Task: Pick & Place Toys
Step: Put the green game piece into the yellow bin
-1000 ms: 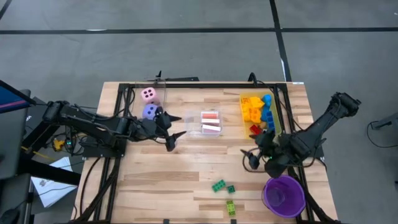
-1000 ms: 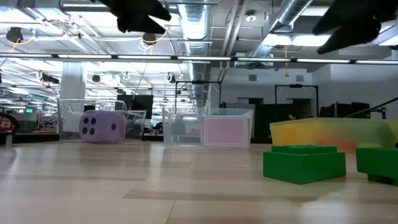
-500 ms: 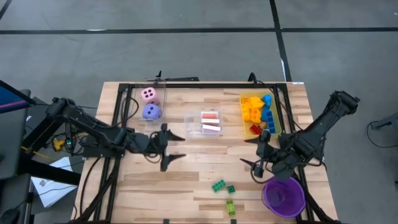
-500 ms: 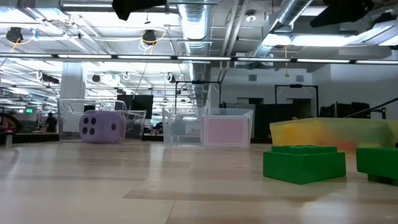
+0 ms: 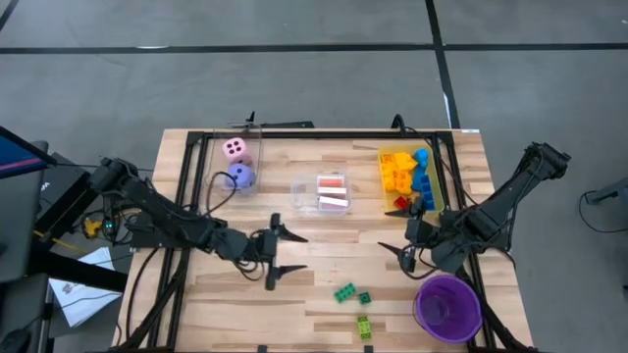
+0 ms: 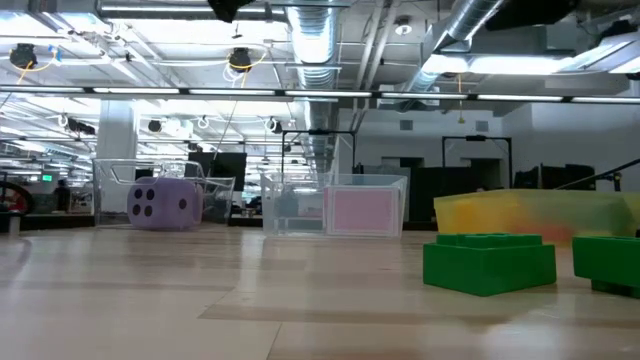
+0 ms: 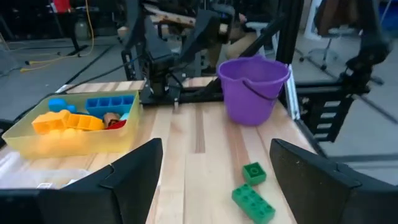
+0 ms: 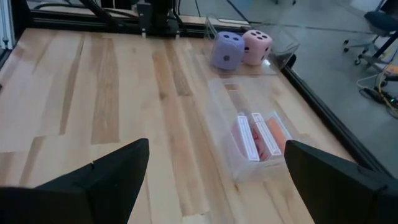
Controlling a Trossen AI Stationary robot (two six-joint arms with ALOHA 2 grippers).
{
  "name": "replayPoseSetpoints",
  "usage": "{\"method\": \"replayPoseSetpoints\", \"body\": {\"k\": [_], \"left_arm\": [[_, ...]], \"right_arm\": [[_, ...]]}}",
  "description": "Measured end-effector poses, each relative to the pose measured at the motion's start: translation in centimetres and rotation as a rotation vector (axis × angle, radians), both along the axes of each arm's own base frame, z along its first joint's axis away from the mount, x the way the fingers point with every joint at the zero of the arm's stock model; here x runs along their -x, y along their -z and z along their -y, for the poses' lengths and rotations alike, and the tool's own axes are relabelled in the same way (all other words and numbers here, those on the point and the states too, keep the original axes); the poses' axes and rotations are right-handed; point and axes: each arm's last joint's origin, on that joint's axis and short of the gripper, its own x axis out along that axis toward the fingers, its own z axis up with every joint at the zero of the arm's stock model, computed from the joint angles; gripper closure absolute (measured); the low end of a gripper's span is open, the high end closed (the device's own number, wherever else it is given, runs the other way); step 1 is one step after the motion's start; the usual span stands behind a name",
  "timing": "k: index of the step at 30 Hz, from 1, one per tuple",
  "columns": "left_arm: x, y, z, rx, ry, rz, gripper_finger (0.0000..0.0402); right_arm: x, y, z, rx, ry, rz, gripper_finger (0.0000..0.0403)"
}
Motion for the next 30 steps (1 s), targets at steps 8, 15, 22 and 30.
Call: {"method": "replayPoseSetpoints", "body": {"k": [8, 15, 22, 30], "left_arm": [[-5.2, 0.7, 2.8, -0.036, 0.049, -0.067, 0.0109], [-9.0, 3.9, 6.4, -0.128, 0.106, -0.192, 0.0109], [-12.5, 5.5, 6.9, -0.082, 0.049, -0.199, 0.0109], [-15.0, 10.5, 5.6, 0.062, 0.097, -0.383, 0.0109]], "right_arm": [[-0.5, -0.6, 0.4, 0.043, -0.014, 0.025, 0.0035], [-0.5, -1.4, 0.6, 0.043, -0.016, 0.047, 0.0035], [-0.2, -1.8, 0.9, 0.049, -0.019, 0.059, 0.0035], [-0.4, -2.4, 0.8, 0.072, -0.040, 0.092, 0.0035]]}}
